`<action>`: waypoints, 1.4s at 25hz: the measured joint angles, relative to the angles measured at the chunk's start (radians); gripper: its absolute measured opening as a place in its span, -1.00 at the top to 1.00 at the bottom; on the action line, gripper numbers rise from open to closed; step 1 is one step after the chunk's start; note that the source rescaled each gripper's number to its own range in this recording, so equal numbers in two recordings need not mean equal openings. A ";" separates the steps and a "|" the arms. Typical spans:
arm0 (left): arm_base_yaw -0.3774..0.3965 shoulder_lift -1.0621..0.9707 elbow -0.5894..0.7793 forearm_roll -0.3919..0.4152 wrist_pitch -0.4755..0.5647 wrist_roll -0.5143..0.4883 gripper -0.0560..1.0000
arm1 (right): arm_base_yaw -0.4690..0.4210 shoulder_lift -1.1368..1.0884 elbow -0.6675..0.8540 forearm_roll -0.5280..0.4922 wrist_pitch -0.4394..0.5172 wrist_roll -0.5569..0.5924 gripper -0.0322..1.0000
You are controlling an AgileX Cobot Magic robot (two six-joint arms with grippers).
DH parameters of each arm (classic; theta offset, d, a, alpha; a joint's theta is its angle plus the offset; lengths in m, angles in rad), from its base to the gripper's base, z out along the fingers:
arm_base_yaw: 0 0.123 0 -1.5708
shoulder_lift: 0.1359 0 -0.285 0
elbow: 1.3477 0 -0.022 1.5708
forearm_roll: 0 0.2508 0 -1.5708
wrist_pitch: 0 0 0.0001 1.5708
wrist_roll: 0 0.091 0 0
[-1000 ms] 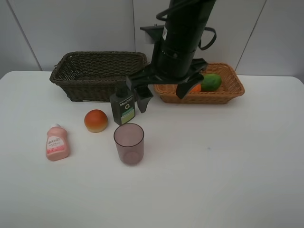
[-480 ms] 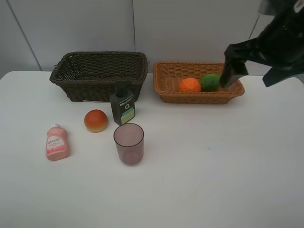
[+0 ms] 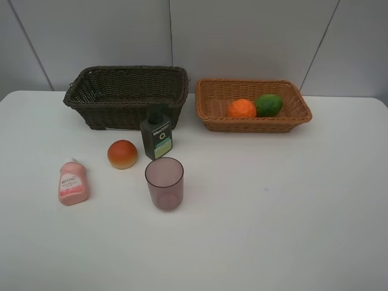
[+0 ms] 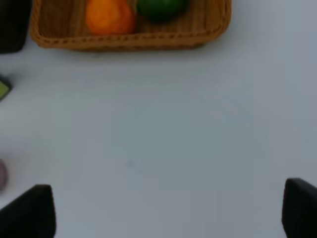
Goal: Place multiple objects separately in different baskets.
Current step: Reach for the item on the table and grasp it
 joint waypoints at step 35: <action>0.000 0.000 0.000 0.000 0.000 0.000 -1.00 | 0.000 -0.616 0.328 0.055 -0.005 -0.215 -0.93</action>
